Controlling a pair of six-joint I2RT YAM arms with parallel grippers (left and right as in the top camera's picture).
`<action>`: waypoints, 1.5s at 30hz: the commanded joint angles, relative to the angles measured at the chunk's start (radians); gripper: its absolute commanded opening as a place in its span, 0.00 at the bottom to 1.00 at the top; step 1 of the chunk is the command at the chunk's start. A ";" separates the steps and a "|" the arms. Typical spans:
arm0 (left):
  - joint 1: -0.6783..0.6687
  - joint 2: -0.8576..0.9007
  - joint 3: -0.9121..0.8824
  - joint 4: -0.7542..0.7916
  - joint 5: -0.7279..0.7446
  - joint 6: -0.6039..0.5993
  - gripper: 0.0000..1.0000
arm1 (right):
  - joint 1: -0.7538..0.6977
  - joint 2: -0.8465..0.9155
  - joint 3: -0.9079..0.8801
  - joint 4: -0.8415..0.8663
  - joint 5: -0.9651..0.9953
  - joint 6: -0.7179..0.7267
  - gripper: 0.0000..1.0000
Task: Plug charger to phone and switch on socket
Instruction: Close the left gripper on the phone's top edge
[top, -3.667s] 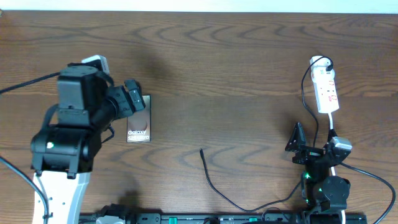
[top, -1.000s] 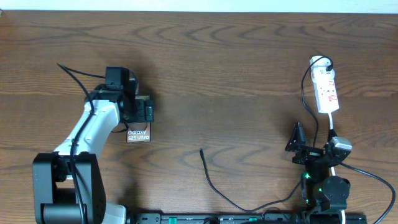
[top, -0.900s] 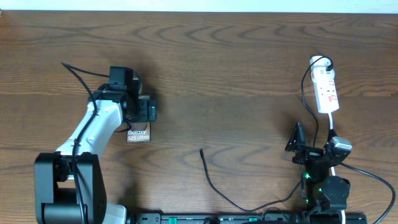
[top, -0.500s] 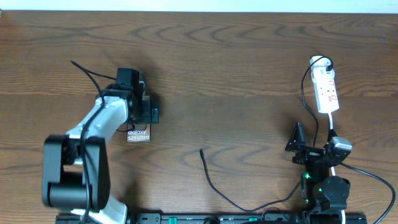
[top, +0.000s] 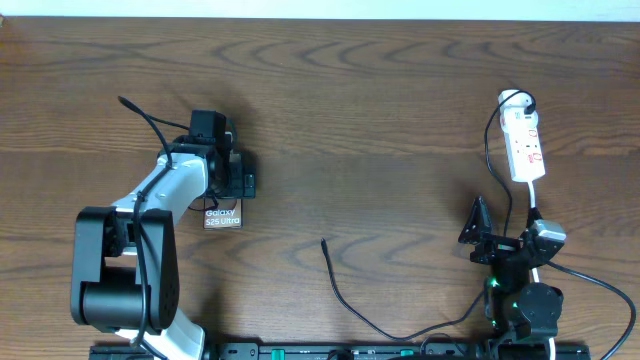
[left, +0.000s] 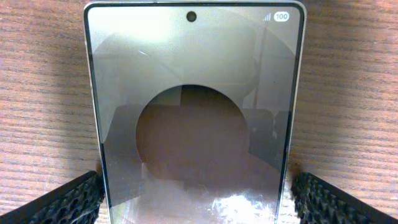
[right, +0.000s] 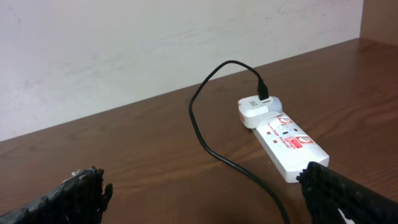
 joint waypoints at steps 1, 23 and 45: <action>0.002 0.025 -0.014 0.000 -0.009 -0.010 0.98 | -0.007 -0.006 -0.001 -0.003 0.014 -0.013 0.99; 0.002 0.023 -0.010 -0.015 0.085 -0.032 0.75 | -0.007 -0.006 -0.001 -0.004 0.014 -0.013 0.99; 0.002 0.017 0.007 -0.037 0.434 -0.100 0.70 | -0.007 -0.006 -0.001 -0.003 0.014 -0.013 0.99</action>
